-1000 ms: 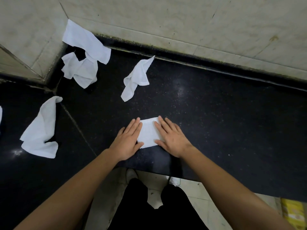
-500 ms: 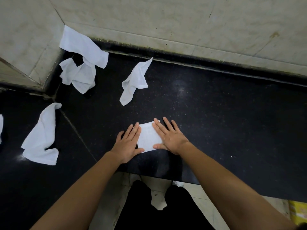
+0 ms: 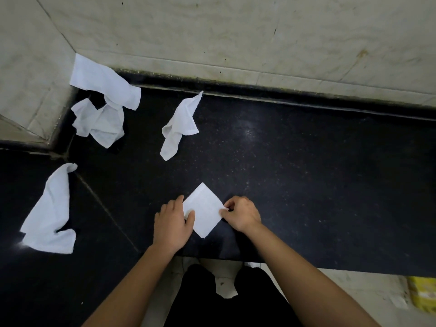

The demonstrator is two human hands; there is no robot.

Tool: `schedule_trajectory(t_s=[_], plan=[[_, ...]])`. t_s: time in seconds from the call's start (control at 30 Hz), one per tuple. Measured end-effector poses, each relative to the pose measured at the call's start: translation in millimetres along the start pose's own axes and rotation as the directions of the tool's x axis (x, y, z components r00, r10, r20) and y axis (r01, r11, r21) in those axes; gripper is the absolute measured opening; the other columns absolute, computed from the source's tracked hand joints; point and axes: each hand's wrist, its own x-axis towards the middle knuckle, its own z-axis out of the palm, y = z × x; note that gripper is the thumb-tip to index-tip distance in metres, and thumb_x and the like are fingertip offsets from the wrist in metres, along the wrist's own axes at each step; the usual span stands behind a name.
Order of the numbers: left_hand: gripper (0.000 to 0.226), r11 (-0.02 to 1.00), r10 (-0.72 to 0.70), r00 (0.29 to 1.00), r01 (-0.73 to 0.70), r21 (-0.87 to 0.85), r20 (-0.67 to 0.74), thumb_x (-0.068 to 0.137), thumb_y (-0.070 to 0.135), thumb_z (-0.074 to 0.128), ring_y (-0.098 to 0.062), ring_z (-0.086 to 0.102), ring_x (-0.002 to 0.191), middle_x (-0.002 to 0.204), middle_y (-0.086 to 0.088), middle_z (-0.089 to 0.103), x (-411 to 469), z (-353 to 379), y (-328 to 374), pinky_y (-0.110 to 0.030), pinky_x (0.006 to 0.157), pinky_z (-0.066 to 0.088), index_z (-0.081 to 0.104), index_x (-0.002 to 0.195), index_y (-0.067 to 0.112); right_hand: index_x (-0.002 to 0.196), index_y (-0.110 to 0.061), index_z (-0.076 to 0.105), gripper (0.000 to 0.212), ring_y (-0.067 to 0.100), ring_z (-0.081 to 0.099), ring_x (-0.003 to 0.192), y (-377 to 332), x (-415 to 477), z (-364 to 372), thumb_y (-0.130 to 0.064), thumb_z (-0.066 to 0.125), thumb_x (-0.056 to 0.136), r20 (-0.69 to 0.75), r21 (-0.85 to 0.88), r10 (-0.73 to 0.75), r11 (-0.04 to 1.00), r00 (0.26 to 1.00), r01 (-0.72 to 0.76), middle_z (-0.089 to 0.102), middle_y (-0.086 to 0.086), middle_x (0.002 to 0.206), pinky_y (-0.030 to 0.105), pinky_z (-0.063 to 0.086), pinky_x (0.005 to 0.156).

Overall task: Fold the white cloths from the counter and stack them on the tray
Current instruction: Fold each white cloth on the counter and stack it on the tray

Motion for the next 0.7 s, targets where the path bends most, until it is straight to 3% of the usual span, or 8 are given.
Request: schedule_trajectory(t_s=[0.13,0.23,0.33,0.4,0.47,0.53,0.6,0.7], plan=[[0.067,0.997,-0.001,0.999,-0.003,0.077,0.049,0.098,0.044,0.049,-0.024,0.045,0.129,0.143,-0.007,0.047,5.2,-9.8,0.5,-0.042,0.103,0.042,0.024,0.152,0.015,0.088,-0.030,0.063,0.007,0.009,0.061,0.090,-4.0,-2.8,-8.0,-0.029,0.069,0.084,0.022,0.083,-0.029,0.996,0.999,0.027,0.065,-0.011,0.093,0.021,0.046,0.068],[0.076,0.986,0.132,0.990,-0.136,0.091,0.049,0.096,0.037,0.056,-0.025,0.032,0.140,0.154,-0.009,0.032,19.3,-23.8,8.2,-0.042,0.110,0.037,0.014,0.156,0.017,0.087,-0.031,0.063,0.008,0.005,0.060,0.085,-12.0,-11.8,-20.4,-0.027,0.070,0.086,0.012,0.080,-0.151,0.985,0.988,0.150,0.062,-0.017,0.087,0.016,0.044,0.064],[0.086,0.941,0.310,0.937,-0.327,0.085,0.163,0.094,0.030,0.059,-0.027,0.010,0.149,0.161,-0.010,0.010,32.3,-38.0,20.3,-0.044,0.118,0.024,0.002,0.157,0.027,0.093,-0.029,0.066,0.005,0.004,0.060,0.086,-17.2,-25.2,-35.5,-0.029,0.070,0.089,0.033,0.003,-0.292,0.956,0.956,0.292,0.062,-0.016,0.090,0.022,0.051,0.074],[0.082,0.914,0.375,0.901,-0.399,0.076,0.219,0.094,0.025,0.060,-0.028,-0.002,0.150,0.162,-0.010,0.000,40.3,-43.5,27.4,-0.046,0.120,0.018,0.008,0.157,0.033,0.098,-0.030,0.065,0.008,0.004,0.059,0.088,-17.1,-33.0,-46.4,-0.030,0.068,0.091,0.051,-0.053,-0.363,0.929,0.930,0.365,0.062,-0.014,0.095,0.026,0.053,0.080],[0.058,0.882,0.446,0.872,-0.467,0.066,0.205,0.094,0.023,0.060,-0.027,0.000,0.151,0.162,-0.008,0.011,45.7,-47.4,32.6,-0.043,0.118,0.018,0.038,0.147,0.031,0.109,-0.031,0.063,0.019,0.005,0.058,0.087,-14.4,-39.5,-55.4,-0.028,0.067,0.091,0.059,-0.112,-0.385,0.914,0.921,0.389,0.061,-0.013,0.097,0.025,0.051,0.077],[0.027,0.849,0.512,0.843,-0.526,0.052,0.166,0.094,0.023,0.059,-0.023,0.020,0.146,0.148,0.000,0.040,47.9,-49.6,36.0,-0.038,0.112,0.024,0.061,0.121,0.026,0.123,-0.031,0.058,0.035,0.006,0.057,0.087,-8.4,-44.5,-59.8,-0.027,0.066,0.089,0.047,-0.171,-0.370,0.912,0.928,0.373,0.059,-0.013,0.098,0.024,0.048,0.076],[0.016,0.824,0.562,0.819,-0.566,0.000,0.111,0.092,0.021,0.061,-0.019,0.044,0.126,0.121,0.007,0.058,43.9,-50.8,37.3,-0.033,0.099,0.033,0.067,0.105,0.026,0.134,-0.032,0.053,0.046,0.011,0.057,0.097,-1.0,-48.1,-57.3,-0.033,0.064,0.090,0.025,-0.254,-0.361,0.899,0.932,0.355,0.057,-0.009,0.105,0.025,0.046,0.079],[0.011,0.765,0.644,0.764,-0.644,-0.021,0.047,0.087,0.022,0.068,-0.020,0.056,0.098,0.095,0.007,0.065,36.2,-50.2,36.8,-0.035,0.083,0.041,0.071,0.097,0.026,0.133,-0.033,0.059,0.043,0.015,0.055,0.103,6.2,-51.6,-44.4,-0.051,0.059,0.093,-0.032,-0.317,-0.415,0.867,0.909,0.385,0.057,-0.002,0.111,0.026,0.042,0.080]])
